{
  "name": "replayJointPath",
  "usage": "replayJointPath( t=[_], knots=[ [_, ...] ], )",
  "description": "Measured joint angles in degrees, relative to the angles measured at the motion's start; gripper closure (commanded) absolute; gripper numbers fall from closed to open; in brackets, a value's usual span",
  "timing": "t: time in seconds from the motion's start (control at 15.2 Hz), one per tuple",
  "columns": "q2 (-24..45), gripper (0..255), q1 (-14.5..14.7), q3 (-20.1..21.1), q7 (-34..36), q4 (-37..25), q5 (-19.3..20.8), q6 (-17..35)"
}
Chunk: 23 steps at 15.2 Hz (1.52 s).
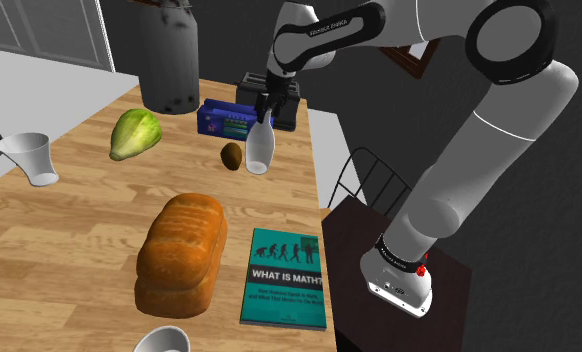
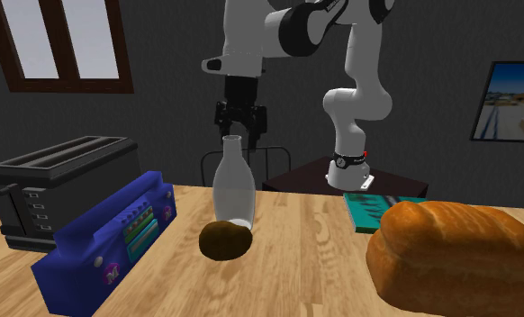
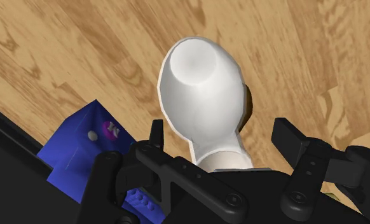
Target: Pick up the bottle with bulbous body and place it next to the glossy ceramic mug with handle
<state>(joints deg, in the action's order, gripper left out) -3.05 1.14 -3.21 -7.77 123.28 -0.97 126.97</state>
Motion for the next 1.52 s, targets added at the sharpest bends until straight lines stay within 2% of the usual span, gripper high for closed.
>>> replayJointPath(
  t=[0.46, 0.53, 1.19, 1.52],
  knots=[
    [0.67, 0, -0.01, -0.02, -0.07, 0.27, -0.06, 0.96],
    [0.67, 255, -0.01, -0.02, -0.07, 0.27, -0.06, 0.96],
    [0.66, 255, -0.01, -0.02, -0.07, 0.26, -0.06, 0.98],
    [-0.32, 255, -0.04, -0.04, -0.02, -1.78, 0.04, -2.07]
  ],
)
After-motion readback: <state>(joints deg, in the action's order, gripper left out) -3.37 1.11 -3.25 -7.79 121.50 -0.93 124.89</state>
